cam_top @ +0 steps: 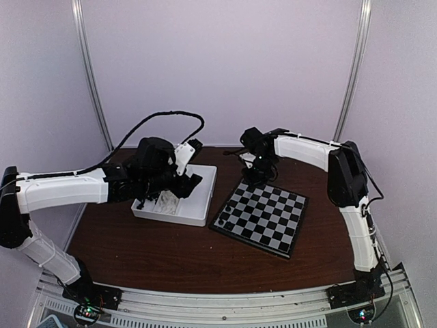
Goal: Set up the chess pieces on the board
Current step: Place the chess piece on the chessboard.
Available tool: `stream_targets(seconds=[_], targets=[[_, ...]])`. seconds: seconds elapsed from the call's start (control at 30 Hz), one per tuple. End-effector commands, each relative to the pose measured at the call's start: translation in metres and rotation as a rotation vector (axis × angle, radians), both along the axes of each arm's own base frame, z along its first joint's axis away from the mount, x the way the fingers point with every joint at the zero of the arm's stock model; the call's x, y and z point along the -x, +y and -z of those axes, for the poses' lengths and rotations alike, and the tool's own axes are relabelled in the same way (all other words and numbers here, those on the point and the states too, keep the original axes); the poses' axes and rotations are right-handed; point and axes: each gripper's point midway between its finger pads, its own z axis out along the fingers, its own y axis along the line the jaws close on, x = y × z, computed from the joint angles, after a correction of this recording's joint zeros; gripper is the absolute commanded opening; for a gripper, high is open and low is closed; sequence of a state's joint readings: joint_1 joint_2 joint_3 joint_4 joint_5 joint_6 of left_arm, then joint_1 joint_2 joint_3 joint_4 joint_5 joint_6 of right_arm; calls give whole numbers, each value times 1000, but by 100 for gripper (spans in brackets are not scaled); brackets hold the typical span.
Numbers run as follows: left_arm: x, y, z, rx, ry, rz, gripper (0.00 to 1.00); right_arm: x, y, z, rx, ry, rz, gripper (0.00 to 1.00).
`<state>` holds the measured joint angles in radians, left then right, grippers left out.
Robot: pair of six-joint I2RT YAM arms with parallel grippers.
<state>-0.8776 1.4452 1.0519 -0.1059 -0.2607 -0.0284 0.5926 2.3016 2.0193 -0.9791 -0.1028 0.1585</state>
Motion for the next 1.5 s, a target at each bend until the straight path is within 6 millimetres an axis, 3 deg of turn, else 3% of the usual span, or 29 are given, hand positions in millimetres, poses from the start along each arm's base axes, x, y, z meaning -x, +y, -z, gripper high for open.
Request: stream_targets(seconds=[0.0,0.47,0.87,1.47], targets=[[-4,6,-11,17,-25,-29,66,-8,-5,2,28,-10,5,5],[-6,5,-5,2,-19,-35,67,-10,-10,11,69,-6,8,8],[-6,7,-5,-1,-21,-40,67,-15,-8,7,60,-24,7,18],[-6,9,-5,-5,-19,-47,67,-19,-5,5,43,-36,7,13]])
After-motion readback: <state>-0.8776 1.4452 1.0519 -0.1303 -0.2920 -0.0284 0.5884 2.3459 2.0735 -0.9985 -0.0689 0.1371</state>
